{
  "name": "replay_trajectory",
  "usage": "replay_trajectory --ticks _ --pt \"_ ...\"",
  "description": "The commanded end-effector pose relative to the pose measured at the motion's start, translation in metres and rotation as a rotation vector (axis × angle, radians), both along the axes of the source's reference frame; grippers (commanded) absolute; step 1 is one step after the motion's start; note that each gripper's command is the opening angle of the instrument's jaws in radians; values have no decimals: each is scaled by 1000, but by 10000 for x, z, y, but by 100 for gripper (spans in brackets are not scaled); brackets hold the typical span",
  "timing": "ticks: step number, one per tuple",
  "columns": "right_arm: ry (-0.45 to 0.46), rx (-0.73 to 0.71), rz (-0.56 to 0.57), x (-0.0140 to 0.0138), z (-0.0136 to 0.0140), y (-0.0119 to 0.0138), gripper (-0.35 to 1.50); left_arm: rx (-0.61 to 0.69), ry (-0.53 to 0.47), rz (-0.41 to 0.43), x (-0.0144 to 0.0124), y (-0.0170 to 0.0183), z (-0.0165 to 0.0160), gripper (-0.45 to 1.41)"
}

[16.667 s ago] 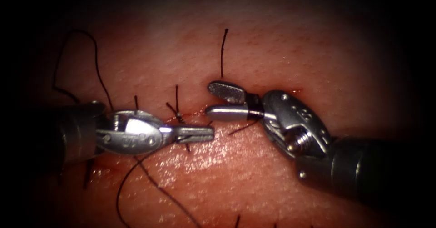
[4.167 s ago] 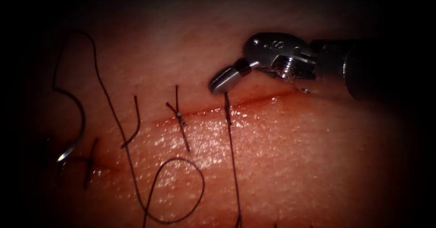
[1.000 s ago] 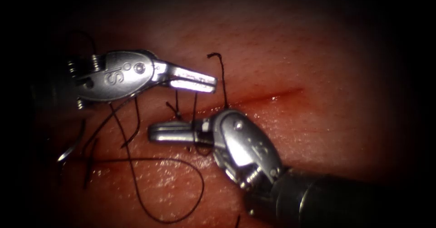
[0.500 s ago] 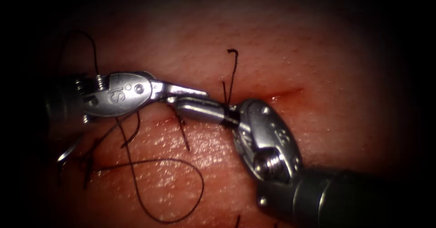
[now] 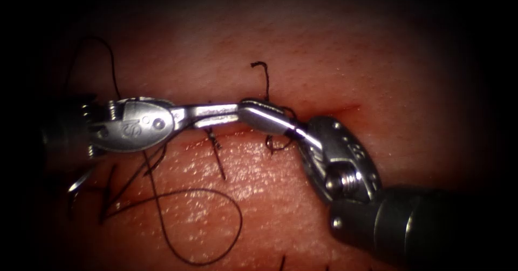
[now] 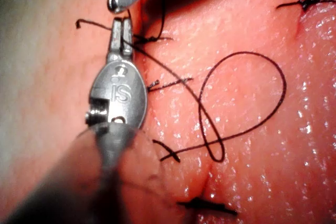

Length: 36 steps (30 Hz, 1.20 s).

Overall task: Wound Closure
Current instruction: Loop suture around right jaws one time counter-clockwise, then grasp tail with right gripper

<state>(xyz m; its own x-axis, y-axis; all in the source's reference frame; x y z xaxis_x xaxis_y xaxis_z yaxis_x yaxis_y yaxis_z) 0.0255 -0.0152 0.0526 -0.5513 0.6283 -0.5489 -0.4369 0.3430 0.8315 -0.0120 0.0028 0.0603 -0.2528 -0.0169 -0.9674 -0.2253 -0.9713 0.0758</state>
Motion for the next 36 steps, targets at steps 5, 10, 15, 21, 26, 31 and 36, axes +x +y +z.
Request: replay_trajectory --ticks 5,10,15,21,26,31,36 --pt "-77 15 48 3 8 6 -35 -21 28 -14 -21 -6 12 -45" --pt "-155 33 97 -9 9 9 -35 -25 42 -19 -19 -6 15 -45" --pt "-235 81 90 -11 16 19 -35 -30 56 -22 -21 -14 16 -45" --pt "-332 95 44 -16 35 34 29 -35 73 -10 -30 -25 17 -45" --pt "-412 75 -1 -12 49 36 69 -35 80 -1 -39 -26 21 -45" --pt "-445 61 -54 3 55 31 93 -34 81 6 -43 -25 23 -45" --pt "-442 61 -69 11 53 28 95 -34 80 8 -41 -25 23 -45"
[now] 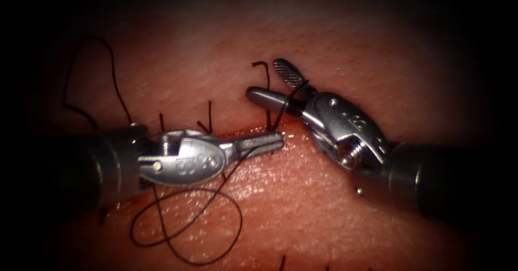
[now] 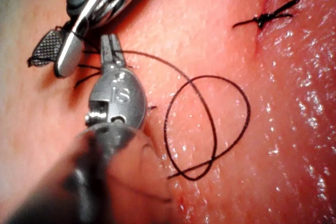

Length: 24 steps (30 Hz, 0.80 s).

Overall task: Wound Closure
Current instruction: Grasp tail with right gripper

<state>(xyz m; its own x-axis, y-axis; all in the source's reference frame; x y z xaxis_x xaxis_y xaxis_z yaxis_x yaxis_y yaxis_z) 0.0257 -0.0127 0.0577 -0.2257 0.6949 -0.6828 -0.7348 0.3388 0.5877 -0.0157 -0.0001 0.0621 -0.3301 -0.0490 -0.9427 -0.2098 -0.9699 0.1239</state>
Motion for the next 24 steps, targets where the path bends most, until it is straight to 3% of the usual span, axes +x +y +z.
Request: replay_trajectory --ticks 1,4,7,13,24 --pt "7 -2 -3 11 3 4 93 -1 0 3 -3 4 5 -45" --pt "11 0 -9 14 1 5 86 -2 -1 5 -2 4 6 -45" --pt "15 1 -11 15 0 5 64 -3 -1 6 0 3 6 -45" --pt "24 -30 0 15 -3 9 -35 -4 -1 11 2 2 8 -45" --pt "20 -67 -12 11 -14 -2 -35 19 -9 16 29 23 -3 -45"
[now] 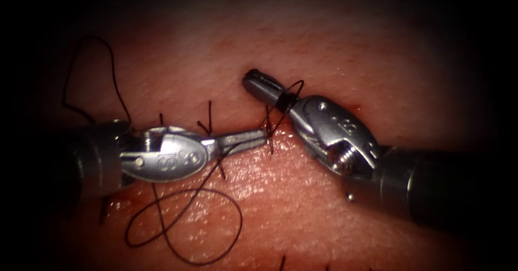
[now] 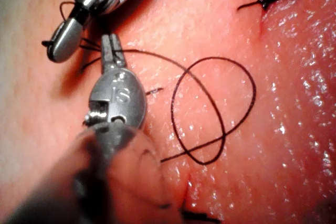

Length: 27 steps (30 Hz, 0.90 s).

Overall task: Wound Closure
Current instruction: Grasp tail with right gripper, then pull downward with right hand on tail while pulling upward on left end-effector on working end to tighten

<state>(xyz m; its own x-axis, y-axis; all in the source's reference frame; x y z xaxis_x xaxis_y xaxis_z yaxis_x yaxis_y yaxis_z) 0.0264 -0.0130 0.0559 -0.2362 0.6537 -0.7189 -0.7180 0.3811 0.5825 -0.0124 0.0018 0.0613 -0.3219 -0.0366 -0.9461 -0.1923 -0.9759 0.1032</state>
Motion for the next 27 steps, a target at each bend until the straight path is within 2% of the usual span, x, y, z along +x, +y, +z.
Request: replay_trajectory --ticks 1,5,11,22,27 --pt "-6 -10 -8 1 3 -1 -35 6 -5 -14 2 11 2 -45" --pt "-10 -41 -12 -15 0 -11 -35 48 -14 -56 27 55 -11 -45" --pt "-24 -65 -26 -21 1 -28 -35 85 14 -90 30 110 -2 -45" --pt "-44 -95 -100 -20 13 -65 -35 96 32 -130 26 180 57 -45" --pt "-37 -101 -111 -22 12 -72 -35 99 41 -141 32 200 82 -45"
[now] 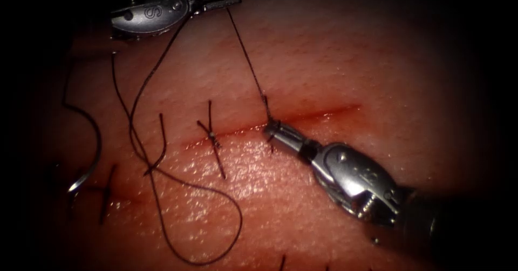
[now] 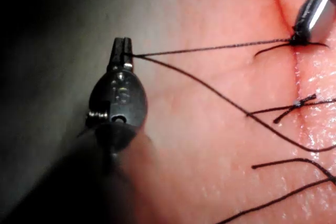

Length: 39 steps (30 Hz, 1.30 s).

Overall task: Wound Closure
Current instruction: Pull downward with right hand on tail while pulling upward on left end-effector on working end to tighten

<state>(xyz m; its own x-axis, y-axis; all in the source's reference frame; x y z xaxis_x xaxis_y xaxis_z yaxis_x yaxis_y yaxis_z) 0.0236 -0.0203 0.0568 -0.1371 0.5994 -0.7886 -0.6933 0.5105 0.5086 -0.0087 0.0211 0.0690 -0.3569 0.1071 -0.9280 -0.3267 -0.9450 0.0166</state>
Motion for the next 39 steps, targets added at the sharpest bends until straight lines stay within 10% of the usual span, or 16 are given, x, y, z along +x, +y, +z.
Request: replay_trajectory --ticks 1,39 --pt "9 -2 -8 6 2 -1 -35 2 -1 -3 -3 12 9 -45" --pt "-7 -238 -256 21 -3 -60 -20 43 8 -98 4 50 81 -45"
